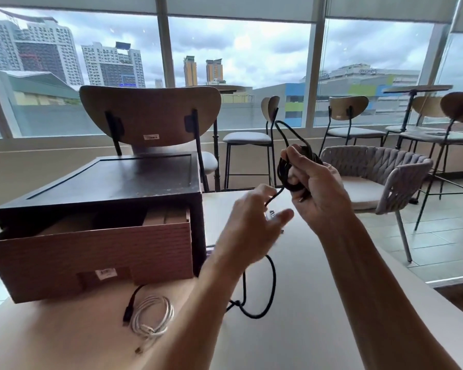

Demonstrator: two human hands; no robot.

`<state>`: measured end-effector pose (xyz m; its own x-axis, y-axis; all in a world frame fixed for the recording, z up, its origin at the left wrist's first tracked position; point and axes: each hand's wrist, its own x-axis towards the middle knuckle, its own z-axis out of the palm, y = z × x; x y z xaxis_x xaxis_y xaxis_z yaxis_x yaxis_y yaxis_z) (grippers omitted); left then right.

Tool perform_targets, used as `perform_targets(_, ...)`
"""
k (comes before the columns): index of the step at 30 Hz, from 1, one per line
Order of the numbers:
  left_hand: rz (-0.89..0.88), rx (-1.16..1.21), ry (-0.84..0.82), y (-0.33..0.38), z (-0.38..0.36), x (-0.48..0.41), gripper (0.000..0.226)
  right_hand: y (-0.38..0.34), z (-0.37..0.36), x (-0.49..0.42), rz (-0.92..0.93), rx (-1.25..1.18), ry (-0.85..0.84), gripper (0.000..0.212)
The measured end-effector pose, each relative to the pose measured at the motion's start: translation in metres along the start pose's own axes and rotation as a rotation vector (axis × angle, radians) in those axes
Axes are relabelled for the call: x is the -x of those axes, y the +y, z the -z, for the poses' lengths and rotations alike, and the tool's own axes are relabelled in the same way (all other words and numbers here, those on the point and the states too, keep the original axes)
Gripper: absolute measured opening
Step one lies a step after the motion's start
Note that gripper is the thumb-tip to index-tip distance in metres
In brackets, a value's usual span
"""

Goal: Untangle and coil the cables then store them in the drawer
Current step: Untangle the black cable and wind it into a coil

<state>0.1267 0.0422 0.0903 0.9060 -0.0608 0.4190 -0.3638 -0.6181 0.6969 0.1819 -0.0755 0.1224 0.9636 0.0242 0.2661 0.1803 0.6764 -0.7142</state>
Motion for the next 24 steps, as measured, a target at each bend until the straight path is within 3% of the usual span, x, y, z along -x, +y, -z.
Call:
perform_targets(1, 0.005, -0.011, -0.047, -0.002, -0.010, 0.001, 0.035, 0.000, -0.003, 0.001, 0.025, 0.037, 0.020, 0.026)
perform_targets(3, 0.021, 0.039, -0.073, -0.005, -0.023, 0.002, 0.010, 0.004, -0.006, 0.001, 0.098, 0.200, 0.091, 0.013)
perform_targets(6, -0.021, 0.105, -0.028, -0.008, -0.021, -0.002, 0.032, 0.008, -0.001, -0.004, 0.164, 0.369, 0.176, 0.016)
perform_targets(9, -0.071, 0.105, -0.048, -0.008, 0.002, -0.004, 0.040, 0.009, 0.008, -0.009, 0.126, 0.318, 0.197, 0.016)
perform_targets(12, -0.050, 0.197, -0.098, -0.008, 0.029, -0.005, 0.040, 0.014, 0.012, -0.011, 0.078, 0.325, 0.198, 0.031)
perform_targets(15, 0.051, 0.455, 0.069, -0.007, 0.044, -0.006, 0.032, 0.017, 0.009, -0.010, -0.030, 0.212, 0.124, 0.021)
perform_targets(17, 0.141, 0.477, 0.238, -0.011, 0.050, -0.006, 0.023, 0.016, 0.009, -0.010, -0.104, 0.074, 0.087, 0.024)
perform_targets(20, 0.249, 0.029, 0.288, -0.027, 0.049, -0.005, 0.017, 0.013, 0.012, -0.014, -0.148, -0.082, 0.028, 0.043)
perform_targets(22, 0.365, -0.383, 0.139, -0.035, 0.047, -0.004, 0.024, 0.014, 0.014, -0.016, -0.147, -0.104, 0.008, 0.044)
perform_targets(24, 0.460, -0.636, -0.039, -0.035, 0.044, -0.004, 0.029, 0.013, 0.015, -0.018, -0.120, -0.081, 0.002, 0.035)
